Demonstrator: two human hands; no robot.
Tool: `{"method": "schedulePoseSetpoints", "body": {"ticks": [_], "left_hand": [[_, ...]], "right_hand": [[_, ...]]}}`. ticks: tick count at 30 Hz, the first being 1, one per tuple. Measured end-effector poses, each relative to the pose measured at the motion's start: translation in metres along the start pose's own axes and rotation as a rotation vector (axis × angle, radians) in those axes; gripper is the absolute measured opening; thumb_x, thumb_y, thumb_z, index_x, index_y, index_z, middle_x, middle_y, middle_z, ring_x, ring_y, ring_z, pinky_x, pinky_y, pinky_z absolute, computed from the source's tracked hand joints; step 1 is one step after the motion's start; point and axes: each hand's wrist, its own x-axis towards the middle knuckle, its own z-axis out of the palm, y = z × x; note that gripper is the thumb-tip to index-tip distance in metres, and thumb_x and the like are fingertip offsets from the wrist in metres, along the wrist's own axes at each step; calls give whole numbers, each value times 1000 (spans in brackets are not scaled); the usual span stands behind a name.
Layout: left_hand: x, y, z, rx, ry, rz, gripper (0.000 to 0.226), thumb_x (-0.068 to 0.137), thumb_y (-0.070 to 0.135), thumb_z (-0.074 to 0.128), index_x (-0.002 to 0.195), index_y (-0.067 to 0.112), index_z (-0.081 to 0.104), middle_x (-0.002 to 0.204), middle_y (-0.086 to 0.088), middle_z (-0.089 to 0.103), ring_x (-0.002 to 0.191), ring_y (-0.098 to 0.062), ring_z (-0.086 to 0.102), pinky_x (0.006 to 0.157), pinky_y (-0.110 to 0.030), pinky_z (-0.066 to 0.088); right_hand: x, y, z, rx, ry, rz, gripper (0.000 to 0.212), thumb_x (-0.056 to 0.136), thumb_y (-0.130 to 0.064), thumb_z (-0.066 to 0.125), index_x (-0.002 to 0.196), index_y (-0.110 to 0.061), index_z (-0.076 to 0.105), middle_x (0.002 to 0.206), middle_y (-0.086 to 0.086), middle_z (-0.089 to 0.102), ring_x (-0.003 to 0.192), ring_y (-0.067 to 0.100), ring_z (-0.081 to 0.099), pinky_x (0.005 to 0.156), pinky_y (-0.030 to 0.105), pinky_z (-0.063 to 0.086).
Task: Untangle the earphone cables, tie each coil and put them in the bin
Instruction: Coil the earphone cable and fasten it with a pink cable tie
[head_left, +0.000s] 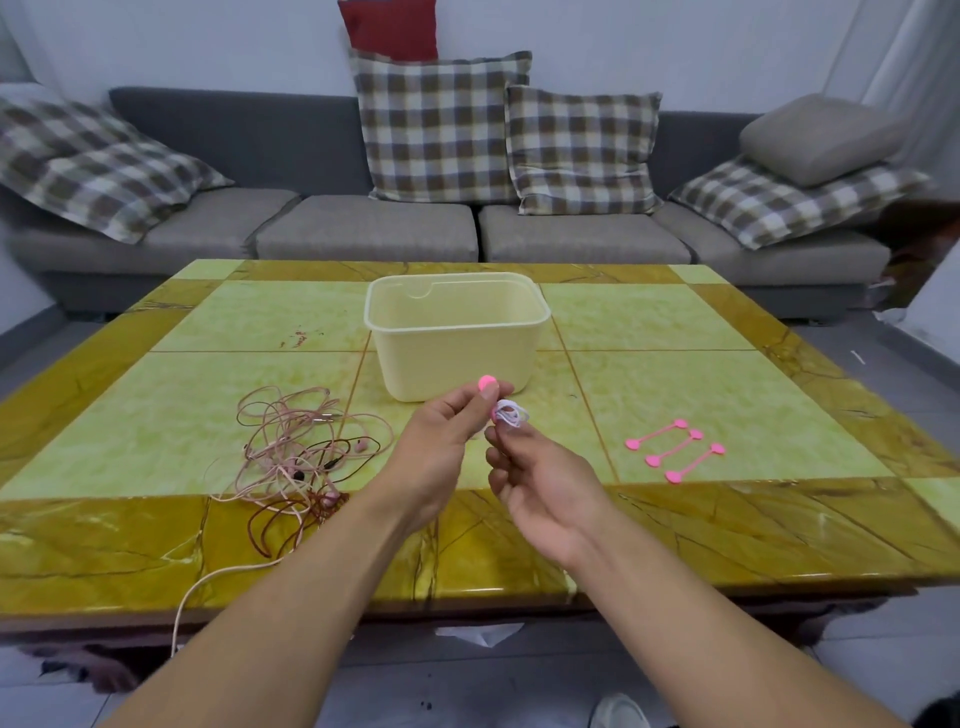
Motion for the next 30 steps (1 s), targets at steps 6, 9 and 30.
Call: {"method": "schedulePoseSetpoints", "body": {"ticks": [6, 9, 30], "left_hand": [[-9, 18, 3, 168, -47, 102, 25, 87, 41, 64, 95, 23, 79, 95, 3, 76, 89, -4, 65, 83, -18, 48], [-18, 45, 13, 273, -111, 266, 21, 87, 34, 64, 96, 21, 77, 103, 14, 77, 108, 4, 64, 88, -16, 49], [-19, 47, -6, 180, -265, -78, 31, 90, 33, 62, 107, 14, 80, 96, 2, 74, 72, -14, 63, 62, -22, 48]], "right_hand": [[-4, 11, 5, 53, -13, -120, 15, 97, -8, 63, 104, -17, 74, 87, -1, 74, 79, 13, 59, 71, 26, 45], [-13, 3, 11, 77, -92, -245, 17, 93, -12, 65, 95, -21, 79, 88, -1, 70, 79, 12, 60, 73, 26, 45], [-13, -45, -36, -1108, -152, -1356, 14, 96, -11, 67, 100, -7, 79, 96, -1, 71, 88, 17, 69, 74, 39, 56]]}}
